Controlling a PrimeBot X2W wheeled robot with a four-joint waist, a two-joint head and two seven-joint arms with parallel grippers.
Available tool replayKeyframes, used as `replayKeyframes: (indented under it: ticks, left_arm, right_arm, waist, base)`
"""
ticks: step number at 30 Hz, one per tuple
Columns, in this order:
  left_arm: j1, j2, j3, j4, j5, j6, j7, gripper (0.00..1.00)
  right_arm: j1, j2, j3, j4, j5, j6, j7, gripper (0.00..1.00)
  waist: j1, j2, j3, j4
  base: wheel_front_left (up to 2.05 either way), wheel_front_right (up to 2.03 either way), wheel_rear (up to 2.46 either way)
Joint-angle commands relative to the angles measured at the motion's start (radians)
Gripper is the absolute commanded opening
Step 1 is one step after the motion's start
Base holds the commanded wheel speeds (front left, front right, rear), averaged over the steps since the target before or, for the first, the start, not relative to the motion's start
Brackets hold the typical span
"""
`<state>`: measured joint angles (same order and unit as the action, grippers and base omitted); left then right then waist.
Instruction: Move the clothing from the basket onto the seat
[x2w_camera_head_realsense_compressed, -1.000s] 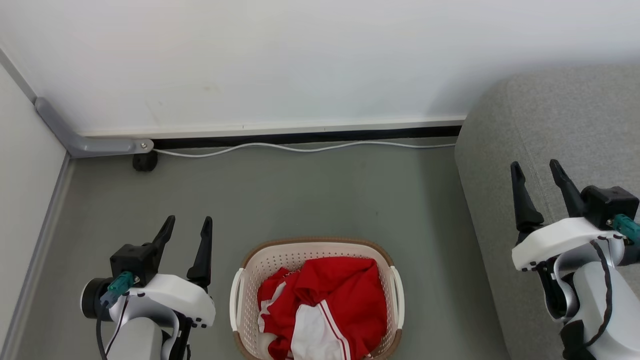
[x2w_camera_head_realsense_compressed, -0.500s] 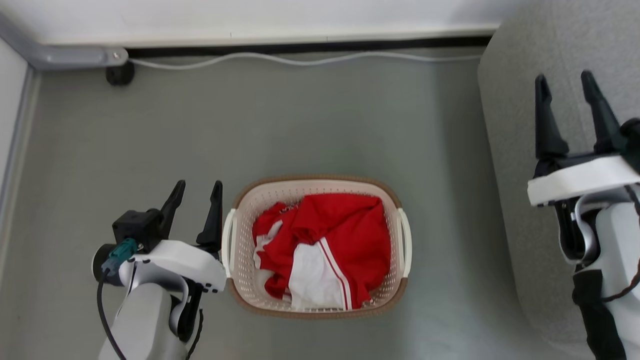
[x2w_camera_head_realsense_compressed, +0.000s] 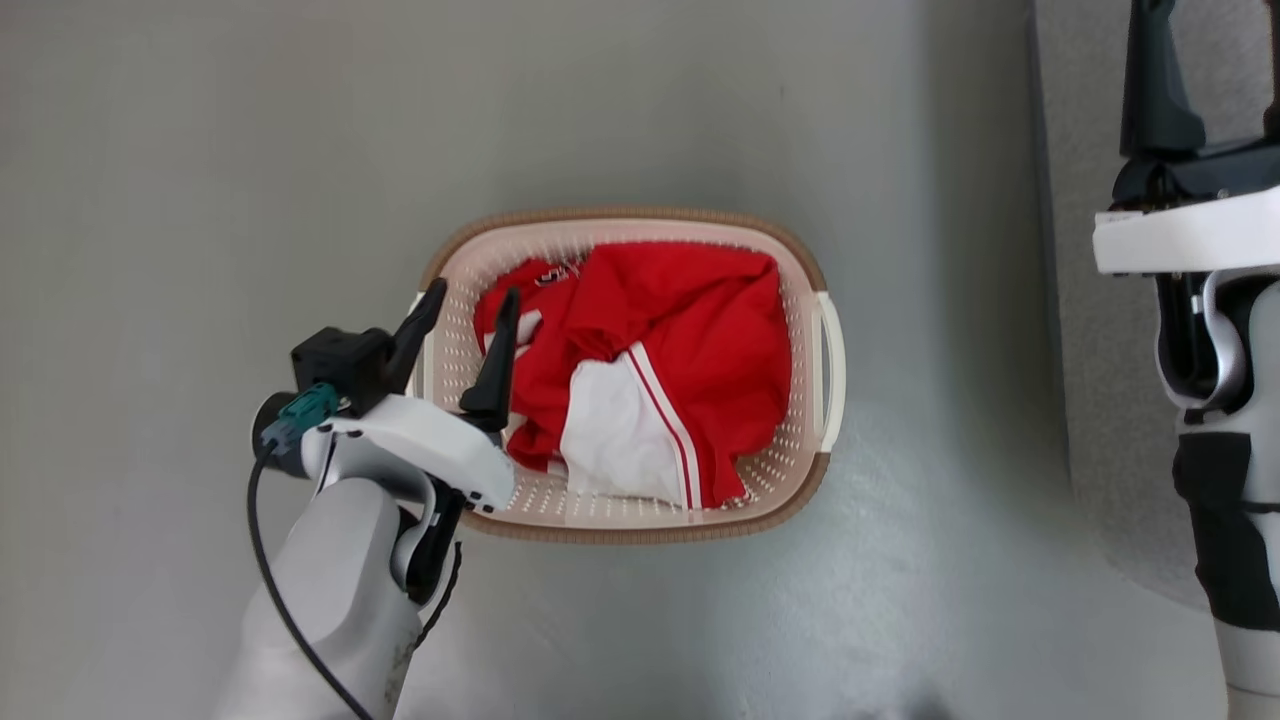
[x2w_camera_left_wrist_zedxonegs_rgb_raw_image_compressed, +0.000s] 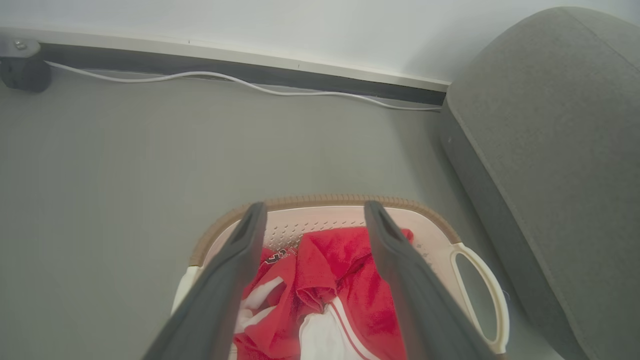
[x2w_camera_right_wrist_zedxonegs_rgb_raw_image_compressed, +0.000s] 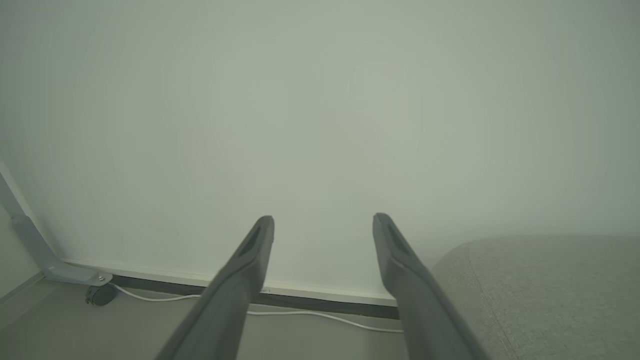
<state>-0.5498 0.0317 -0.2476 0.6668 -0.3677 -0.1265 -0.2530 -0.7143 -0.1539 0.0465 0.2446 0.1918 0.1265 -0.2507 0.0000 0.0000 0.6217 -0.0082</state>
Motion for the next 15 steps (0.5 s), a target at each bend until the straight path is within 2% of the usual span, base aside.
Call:
replayKeyframes:
  ticks: [1,6,15]
  left_arm:
    - [-0.026,0.019,0.000,-0.001,-0.013,-0.001,-0.009,1.00]
    - [-0.087,0.019,-0.085,0.042,-0.043,-0.001,-0.009,1.00]
    - [-0.194,0.019,-0.228,0.120,-0.070,-0.003,-0.009,1.00]
  right_arm:
    - [-0.016,0.004,0.018,-0.039,-0.009,0.004,-0.011,1.00]
    - [-0.055,0.007,0.022,-0.062,-0.016,0.004,-0.011,1.00]
    - [-0.095,0.015,0.048,-0.092,-0.020,0.004,-0.011,1.00]
  waist:
    - [0.0000,0.0000,0.082,-0.008]
    - [0.0000,0.0000,0.169,-0.019]
    - [0.0000,0.0000,0.260,-0.049]
  base:
    - [0.00,0.00,0.00]
    - [0.00,0.00,0.00]
    - [0.00,0.00,0.00]
